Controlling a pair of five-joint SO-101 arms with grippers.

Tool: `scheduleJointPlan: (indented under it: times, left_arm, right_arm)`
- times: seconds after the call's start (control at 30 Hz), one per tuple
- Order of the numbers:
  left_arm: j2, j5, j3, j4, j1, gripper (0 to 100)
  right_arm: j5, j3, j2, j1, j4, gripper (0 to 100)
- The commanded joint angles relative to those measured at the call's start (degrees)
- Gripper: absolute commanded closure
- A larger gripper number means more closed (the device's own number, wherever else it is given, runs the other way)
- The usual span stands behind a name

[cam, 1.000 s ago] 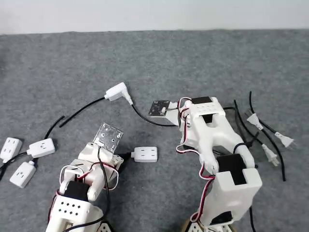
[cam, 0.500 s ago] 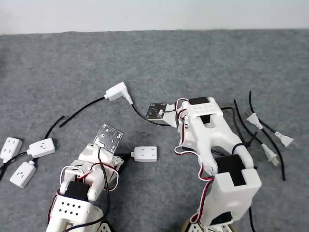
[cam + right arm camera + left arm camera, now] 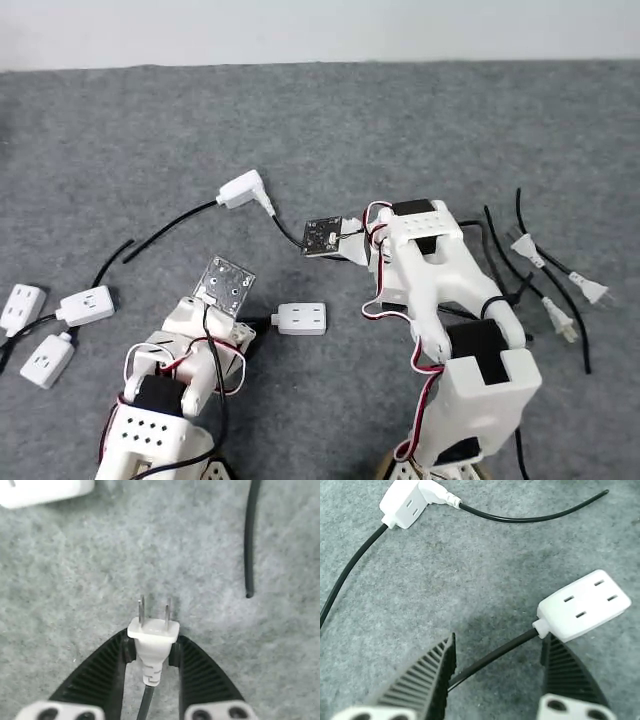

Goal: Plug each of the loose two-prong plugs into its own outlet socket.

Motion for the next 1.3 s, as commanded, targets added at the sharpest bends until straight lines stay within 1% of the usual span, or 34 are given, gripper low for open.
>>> scheduleJointPlan:
  times: [0.0, 0.07, 0.2, 0.27, 0.3, 0.4, 0.53, 0.6, 0.73, 0.8, 0.93, 1.03, 1.2, 1.27]
  left_arm:
    - [-0.7, -0.6, -0.7, -1.5, 0.9, 74]
    - [-0.7, -0.6, -0.6, -1.5, 3.0, 74]
    - [-0.7, -0.7, -0.6, -1.4, 6.2, 75]
    - [-0.8, -0.7, -1.0, -1.9, 6.7, 77]
    - [-0.8, -0.4, -1.5, -3.5, 7.0, 79]
    - [-0.8, 0.3, -2.0, -7.8, 8.6, 81]
    - [-0.8, 1.6, -1.6, -11.0, 9.6, 80]
    - [-0.8, 4.9, -1.6, -13.5, 9.3, 80]
    - [-0.8, 15.4, -1.6, -16.0, 9.6, 80]
    - [-0.8, 18.0, -1.6, -17.4, 9.6, 80]
    - [-0.8, 18.7, -1.6, -18.1, 9.7, 80]
    - [-0.8, 18.8, -1.5, -17.9, 9.7, 80]
    - [-0.8, 18.9, 0.8, -18.1, 9.9, 81]
    - [-0.8, 18.9, 1.6, -18.2, 12.3, 80]
  right_arm:
    - [1.1, 1.7, -2.4, -1.2, 0.7, 99.0]
    - [1.0, 1.8, -2.5, -1.5, 0.7, 99.1]
    - [-1.8, 1.8, -2.6, -2.4, 0.8, 99.1]
    - [-2.2, 1.8, -2.6, -3.3, 2.9, 99.1]
    - [-2.5, 1.6, -2.6, -4.1, 4.0, 99.1]
    - [-7.4, 1.6, -6.4, -5.9, 6.1, 99.1]
    - [-12.9, 1.8, -16.1, -8.2, 10.2, 99.1]
    - [-15.7, 1.8, -20.4, -10.2, 12.3, 99.1]
    - [-21.5, 1.7, -25.5, -14.4, 14.1, 99.1]
    - [-23.3, 1.7, -26.2, -15.9, 14.1, 99.1]
    - [-26.9, 1.7, -26.6, -18.7, 14.1, 99.1]
    - [-28.8, 0.6, -26.9, -19.5, 14.2, 99.1]
    - [-29.2, -1.5, -26.9, -19.6, 14.2, 99.1]
    - [-29.4, -2.1, -26.9, -19.6, 14.2, 99.1]
